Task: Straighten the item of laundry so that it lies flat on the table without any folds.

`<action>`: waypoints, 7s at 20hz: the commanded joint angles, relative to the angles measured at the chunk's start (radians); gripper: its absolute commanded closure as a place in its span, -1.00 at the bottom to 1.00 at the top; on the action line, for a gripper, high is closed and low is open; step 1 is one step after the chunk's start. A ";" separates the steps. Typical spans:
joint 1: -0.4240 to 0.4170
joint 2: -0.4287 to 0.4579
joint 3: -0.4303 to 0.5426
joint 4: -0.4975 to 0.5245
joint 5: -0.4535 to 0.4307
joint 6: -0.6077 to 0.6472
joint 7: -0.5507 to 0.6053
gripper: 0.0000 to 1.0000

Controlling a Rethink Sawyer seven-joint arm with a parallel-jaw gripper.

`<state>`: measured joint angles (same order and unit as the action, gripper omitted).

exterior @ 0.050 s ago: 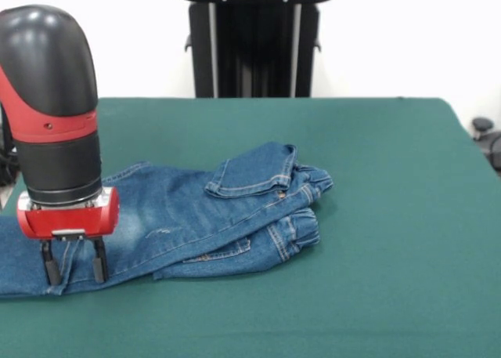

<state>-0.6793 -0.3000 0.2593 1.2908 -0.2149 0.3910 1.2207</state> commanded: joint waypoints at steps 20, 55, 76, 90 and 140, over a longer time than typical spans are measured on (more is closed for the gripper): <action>-0.049 0.074 0.208 0.033 -0.145 -0.056 -0.033 1.00; 0.042 -0.131 0.059 0.173 -0.096 0.026 0.119 1.00; 0.011 -0.255 0.042 0.358 -0.084 0.004 0.147 1.00; -0.016 -0.250 0.072 0.367 -0.096 -0.043 0.130 -1.00; 0.003 -0.214 -0.004 0.364 -0.093 0.018 0.149 -1.00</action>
<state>-0.7239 -0.5366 0.2645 1.5573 -0.3027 0.3681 1.2207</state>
